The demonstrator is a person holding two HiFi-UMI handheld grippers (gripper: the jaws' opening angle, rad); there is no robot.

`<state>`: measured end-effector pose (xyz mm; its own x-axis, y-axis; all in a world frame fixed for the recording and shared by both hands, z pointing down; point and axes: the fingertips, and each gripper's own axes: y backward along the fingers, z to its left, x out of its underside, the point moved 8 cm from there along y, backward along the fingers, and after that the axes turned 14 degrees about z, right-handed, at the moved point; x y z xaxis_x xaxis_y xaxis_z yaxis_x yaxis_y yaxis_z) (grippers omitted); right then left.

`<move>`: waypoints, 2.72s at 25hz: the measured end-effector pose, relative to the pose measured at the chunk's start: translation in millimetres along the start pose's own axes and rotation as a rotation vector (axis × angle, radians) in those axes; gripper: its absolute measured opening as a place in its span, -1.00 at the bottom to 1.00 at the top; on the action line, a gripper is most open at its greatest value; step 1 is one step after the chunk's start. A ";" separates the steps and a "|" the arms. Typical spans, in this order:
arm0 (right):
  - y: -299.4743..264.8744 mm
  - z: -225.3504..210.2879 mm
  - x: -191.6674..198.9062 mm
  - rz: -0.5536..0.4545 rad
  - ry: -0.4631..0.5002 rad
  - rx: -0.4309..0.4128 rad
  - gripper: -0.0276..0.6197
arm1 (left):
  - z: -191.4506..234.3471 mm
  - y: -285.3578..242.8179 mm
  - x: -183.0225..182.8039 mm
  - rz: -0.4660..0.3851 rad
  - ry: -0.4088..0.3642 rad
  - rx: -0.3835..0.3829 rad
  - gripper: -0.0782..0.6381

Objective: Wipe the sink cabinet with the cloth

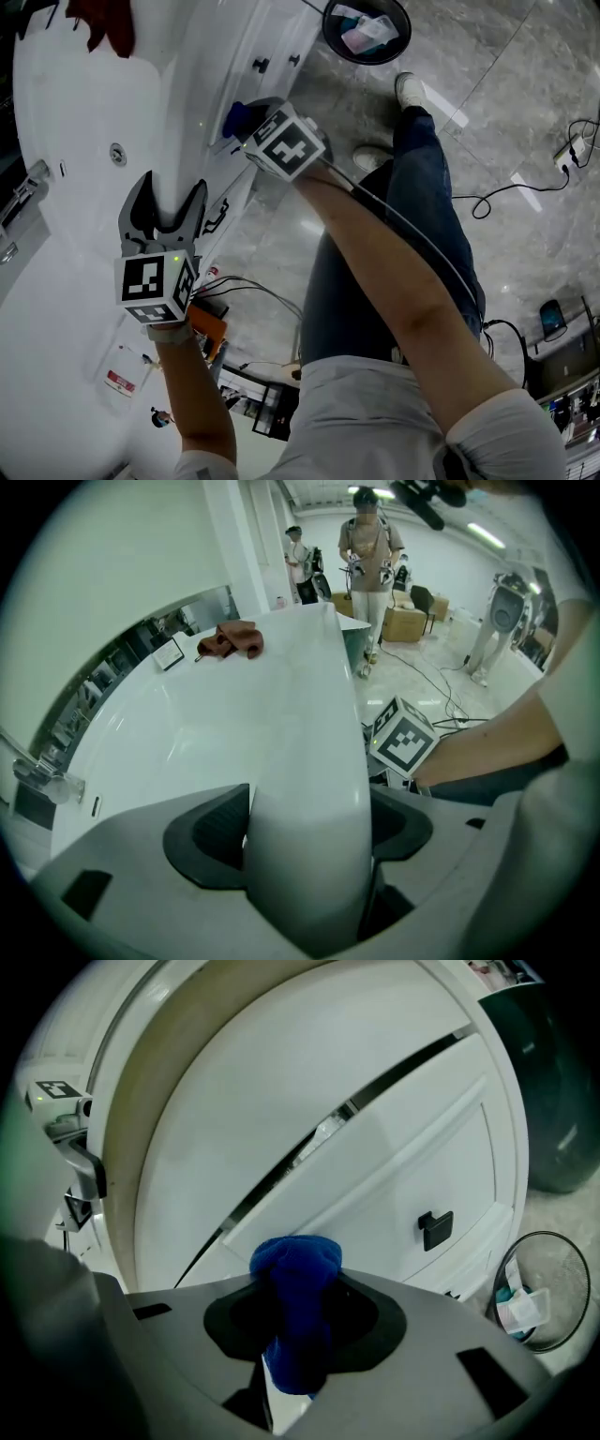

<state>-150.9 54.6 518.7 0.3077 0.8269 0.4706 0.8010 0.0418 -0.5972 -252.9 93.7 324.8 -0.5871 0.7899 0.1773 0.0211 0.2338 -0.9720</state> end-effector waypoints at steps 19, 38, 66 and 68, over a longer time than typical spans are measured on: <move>9.1 -56.8 -30.8 0.118 -0.040 -0.135 -0.56 | -0.3 -0.1 -0.7 0.004 0.001 0.007 0.12; 47.1 -109.3 -57.5 0.107 -0.228 -0.229 -0.58 | -1.0 -2.8 -1.7 0.027 0.008 0.011 0.13; 35.4 -201.2 -46.9 0.114 -0.332 -0.041 -0.58 | -2.0 -6.2 -4.1 0.077 0.014 -0.001 0.16; 31.7 -204.6 -43.8 0.106 -0.334 -0.058 -0.58 | -1.8 -5.8 -4.1 0.081 0.015 0.000 0.16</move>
<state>-33.9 -95.1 612.0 0.2135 0.9632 0.1632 0.8041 -0.0784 -0.5893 -249.1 90.1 330.0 -0.5711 0.8147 0.1004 0.0680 0.1689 -0.9833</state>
